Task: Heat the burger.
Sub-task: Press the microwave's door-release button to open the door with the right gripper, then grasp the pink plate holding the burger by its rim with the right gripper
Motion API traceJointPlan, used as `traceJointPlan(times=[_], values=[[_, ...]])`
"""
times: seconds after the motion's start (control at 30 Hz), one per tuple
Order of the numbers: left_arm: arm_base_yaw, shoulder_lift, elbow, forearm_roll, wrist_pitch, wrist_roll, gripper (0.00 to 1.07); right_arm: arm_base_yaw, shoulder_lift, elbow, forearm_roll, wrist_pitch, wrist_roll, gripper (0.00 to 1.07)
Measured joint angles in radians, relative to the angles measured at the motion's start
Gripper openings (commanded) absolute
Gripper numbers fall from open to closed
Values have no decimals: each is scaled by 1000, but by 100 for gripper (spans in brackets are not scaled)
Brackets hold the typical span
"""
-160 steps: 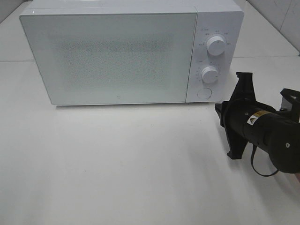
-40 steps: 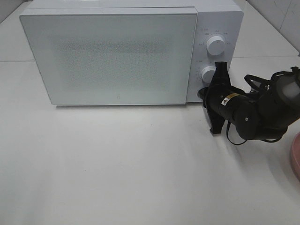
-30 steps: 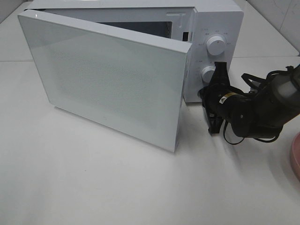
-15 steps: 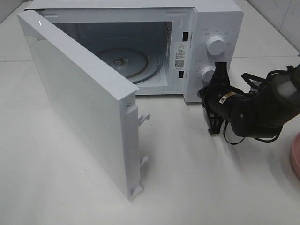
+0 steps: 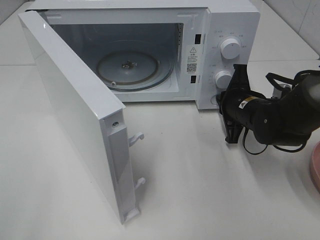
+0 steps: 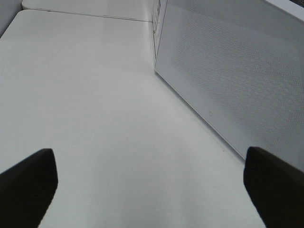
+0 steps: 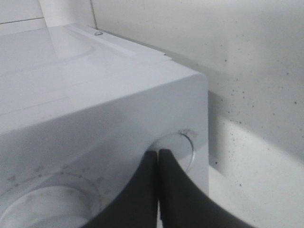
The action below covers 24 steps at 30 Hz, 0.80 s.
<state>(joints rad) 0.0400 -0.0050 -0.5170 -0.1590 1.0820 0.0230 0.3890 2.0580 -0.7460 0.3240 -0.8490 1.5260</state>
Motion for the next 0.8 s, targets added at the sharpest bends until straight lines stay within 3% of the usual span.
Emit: traceJointPlan(times=[0.3, 0.57, 0.8], values=[[0, 0, 0, 0, 0, 0, 100, 37, -38, 81, -14, -150, 63, 0], [0, 0, 0, 0, 0, 0, 100, 44, -165, 197, -27, -96, 57, 0], [0, 0, 0, 0, 0, 0, 100, 44, -337, 264, -27, 68, -112, 0]])
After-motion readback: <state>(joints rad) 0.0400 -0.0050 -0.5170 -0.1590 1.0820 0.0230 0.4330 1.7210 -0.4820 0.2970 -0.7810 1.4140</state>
